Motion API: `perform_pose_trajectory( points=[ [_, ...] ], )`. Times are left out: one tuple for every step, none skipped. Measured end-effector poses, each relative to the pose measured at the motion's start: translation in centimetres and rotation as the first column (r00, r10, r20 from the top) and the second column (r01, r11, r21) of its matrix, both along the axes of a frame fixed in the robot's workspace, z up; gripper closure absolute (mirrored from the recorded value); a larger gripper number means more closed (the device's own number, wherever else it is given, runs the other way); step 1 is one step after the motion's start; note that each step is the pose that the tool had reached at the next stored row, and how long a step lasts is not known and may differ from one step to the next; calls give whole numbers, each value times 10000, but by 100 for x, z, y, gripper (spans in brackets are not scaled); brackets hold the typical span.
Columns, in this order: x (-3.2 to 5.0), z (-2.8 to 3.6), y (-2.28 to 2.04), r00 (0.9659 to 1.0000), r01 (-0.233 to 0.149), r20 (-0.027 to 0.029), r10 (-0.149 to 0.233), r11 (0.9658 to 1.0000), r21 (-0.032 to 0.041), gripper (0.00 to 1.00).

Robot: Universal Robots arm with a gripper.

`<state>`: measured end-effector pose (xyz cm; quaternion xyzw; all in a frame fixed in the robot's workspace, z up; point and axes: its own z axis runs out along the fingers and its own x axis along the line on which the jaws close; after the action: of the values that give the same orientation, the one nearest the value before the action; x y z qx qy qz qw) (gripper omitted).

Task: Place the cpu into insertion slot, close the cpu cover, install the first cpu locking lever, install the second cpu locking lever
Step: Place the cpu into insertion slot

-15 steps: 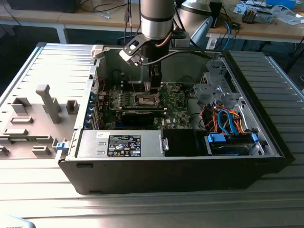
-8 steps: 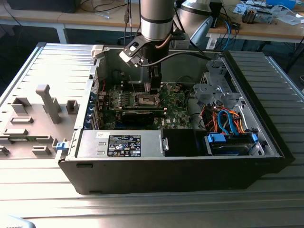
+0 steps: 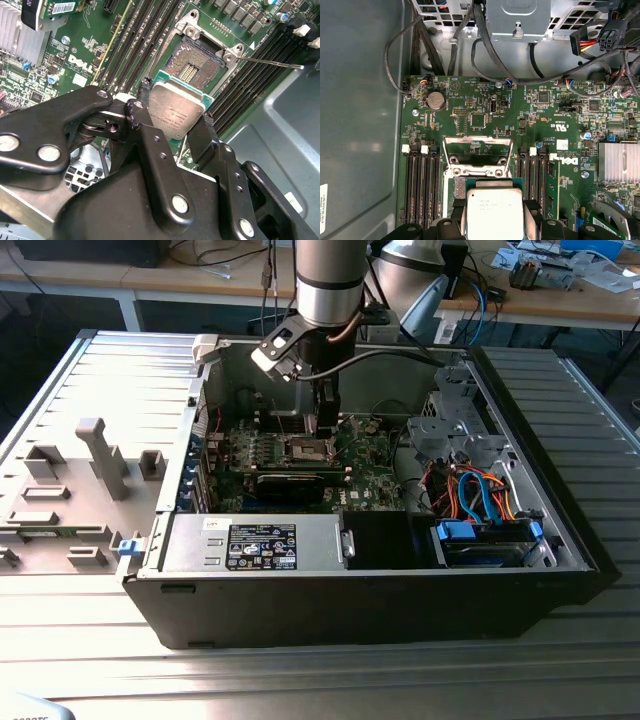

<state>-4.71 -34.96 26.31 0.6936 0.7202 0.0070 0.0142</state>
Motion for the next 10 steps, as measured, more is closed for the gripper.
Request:
perform_pose_trajectory(
  points=[
    [0, -1, 0, 10000, 23, 0, -23, 10000, -8, 45],
    [0, -1, 0, 10000, 47, 0, -47, 10000, -12, 45],
    [0, -2, 0, 10000, 76, 0, -76, 10000, -16, 45],
    [0, -3, 0, 9999, 129, 0, -129, 9999, -17, 45],
    [0, -4, 0, 9999, 171, 0, -171, 9999, -18, 45],
    [0, -4, 0, 9998, 203, 0, -203, 9998, -18, 45],
    [0, -5, 0, 9997, 240, 0, -240, 9997, -17, 45],
    [0, -6, 0, 9997, 260, 0, -260, 9997, -18, 45],
    [0, -7, 0, 9996, 270, 0, -270, 9996, -18, 45],
    [0, -7, 0, 9996, 271, 0, -271, 9996, -18, 45]
  ],
)
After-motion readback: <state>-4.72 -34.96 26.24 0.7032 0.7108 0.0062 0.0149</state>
